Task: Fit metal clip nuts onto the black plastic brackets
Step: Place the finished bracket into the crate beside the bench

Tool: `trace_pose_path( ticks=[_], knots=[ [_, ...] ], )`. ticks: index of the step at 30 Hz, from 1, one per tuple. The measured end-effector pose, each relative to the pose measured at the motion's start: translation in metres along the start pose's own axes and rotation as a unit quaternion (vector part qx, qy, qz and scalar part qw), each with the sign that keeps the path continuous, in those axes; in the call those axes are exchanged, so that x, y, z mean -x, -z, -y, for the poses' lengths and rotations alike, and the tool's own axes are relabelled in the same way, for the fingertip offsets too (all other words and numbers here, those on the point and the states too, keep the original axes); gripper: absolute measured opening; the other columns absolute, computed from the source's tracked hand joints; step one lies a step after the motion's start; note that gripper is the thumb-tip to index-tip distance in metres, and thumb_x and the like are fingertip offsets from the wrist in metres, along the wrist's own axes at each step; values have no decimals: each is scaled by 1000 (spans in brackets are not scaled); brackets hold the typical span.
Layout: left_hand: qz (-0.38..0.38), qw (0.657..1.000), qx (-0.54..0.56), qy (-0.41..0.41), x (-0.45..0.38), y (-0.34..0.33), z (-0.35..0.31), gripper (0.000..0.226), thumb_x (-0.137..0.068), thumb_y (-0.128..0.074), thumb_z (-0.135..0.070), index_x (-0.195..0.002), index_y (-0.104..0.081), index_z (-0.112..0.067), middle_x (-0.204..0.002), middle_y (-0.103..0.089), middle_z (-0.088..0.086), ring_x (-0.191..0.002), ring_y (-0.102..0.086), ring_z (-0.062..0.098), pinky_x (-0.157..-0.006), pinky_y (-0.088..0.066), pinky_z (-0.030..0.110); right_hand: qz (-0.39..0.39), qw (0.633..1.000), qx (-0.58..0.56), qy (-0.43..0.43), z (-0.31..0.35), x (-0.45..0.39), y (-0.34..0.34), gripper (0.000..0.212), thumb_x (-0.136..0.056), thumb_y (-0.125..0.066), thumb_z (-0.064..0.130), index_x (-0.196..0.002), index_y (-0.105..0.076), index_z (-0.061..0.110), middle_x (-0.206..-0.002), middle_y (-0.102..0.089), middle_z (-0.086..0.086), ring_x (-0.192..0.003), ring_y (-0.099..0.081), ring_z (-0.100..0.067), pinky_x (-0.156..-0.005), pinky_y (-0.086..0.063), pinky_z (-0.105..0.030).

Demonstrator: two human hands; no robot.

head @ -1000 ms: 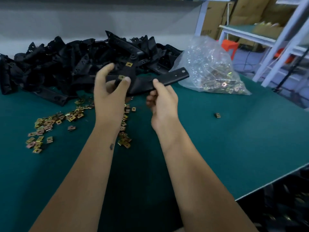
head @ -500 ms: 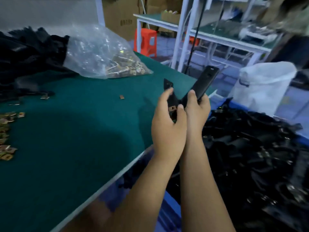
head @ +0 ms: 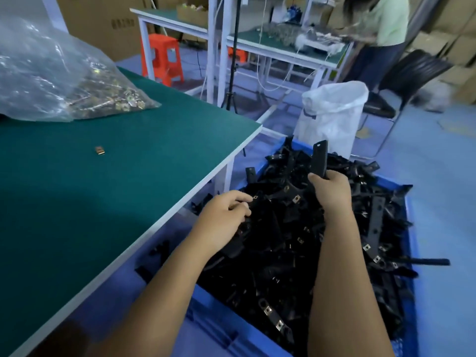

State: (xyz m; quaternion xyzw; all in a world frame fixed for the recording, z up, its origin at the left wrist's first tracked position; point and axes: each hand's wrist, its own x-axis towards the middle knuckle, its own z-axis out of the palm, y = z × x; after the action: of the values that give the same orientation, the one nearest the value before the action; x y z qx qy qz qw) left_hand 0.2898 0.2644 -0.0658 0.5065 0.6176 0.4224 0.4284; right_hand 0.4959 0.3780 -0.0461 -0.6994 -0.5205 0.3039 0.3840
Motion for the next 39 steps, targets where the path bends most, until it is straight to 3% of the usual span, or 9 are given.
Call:
trace_pose_path(
  ticks=[5,9,14,18,22,27,30,35,39],
  knots=[
    [-14,1000,11,2,1,10,1,26,-99,-47,-23,-93,-66,-40,-85,-71,-24,-78,-66,-5,-71,-46,23,21,971,220,-88,5,-8,1,21,-92,-62,21,-82,-49,8,-81,-50,-12,-81,-52,-32,-63,-38,-35],
    [-5,999,40,-18,5,17,-8,28,-100,-47,-18,-93,-67,-38,-84,-73,-19,-75,-67,-2,-75,-49,26,-65,965,254,6,36,12,-27,42,-92,-54,30,-127,-54,8,-136,-46,-20,-125,-38,-41,-101,-36,-46],
    [-34,993,57,-100,13,70,-44,29,-100,-47,-8,-93,-67,-28,-68,-69,-13,-55,-57,0,-52,-42,12,-26,968,121,217,114,68,-96,36,-96,-53,30,-128,-61,17,-130,-56,-12,-120,-44,-34,-99,-32,-39],
    [-174,973,43,-146,29,148,-50,29,-100,-46,-5,-86,-66,-21,-52,-57,-8,-51,-51,0,-49,-38,10,95,939,43,327,171,132,-163,30,-93,-55,24,-120,-66,17,-122,-61,-8,-115,-47,-30,-98,-36,-41],
    [-337,931,41,-132,65,220,-15,30,-97,-45,1,-80,-62,-16,-44,-49,-10,-45,-45,1,-48,-37,11,204,885,22,418,209,204,-228,29,-88,-57,20,-114,-68,17,-118,-65,-8,-110,-49,-32,-95,-38,-42],
    [-513,857,0,-54,133,296,39,31,-98,-49,-9,-78,-64,-27,-71,-63,-11,-66,-55,4,-65,-48,24,319,788,66,522,235,292,-306,26,-89,-56,22,-113,-66,18,-112,-62,-8,-105,-50,-31,-89,-41,-43],
    [-577,814,-66,8,174,328,65,29,-100,-47,-16,-82,-61,-33,-78,-63,-12,-67,-54,-8,-60,-41,10,367,747,72,550,246,333,-342,31,-94,-55,28,-123,-60,20,-119,-58,-6,-109,-49,-28,-89,-44,-41],
    [-610,787,-35,89,199,357,89,26,-99,-47,-17,-88,-63,-34,-78,-61,-6,-53,-48,-3,-46,-36,12,348,760,67,545,252,361,-383,29,-95,-53,24,-121,-62,18,-116,-59,-5,-111,-51,-27,-91,-46,-43],
    [-612,771,-62,167,187,368,90,24,-94,-48,-28,-80,-63,-40,-64,-62,-14,-55,-53,8,-53,-38,27,280,793,50,538,258,347,-401,28,-95,-51,26,-120,-62,24,-122,-52,1,-117,-41,-23,-98,-38,-39]
  ],
)
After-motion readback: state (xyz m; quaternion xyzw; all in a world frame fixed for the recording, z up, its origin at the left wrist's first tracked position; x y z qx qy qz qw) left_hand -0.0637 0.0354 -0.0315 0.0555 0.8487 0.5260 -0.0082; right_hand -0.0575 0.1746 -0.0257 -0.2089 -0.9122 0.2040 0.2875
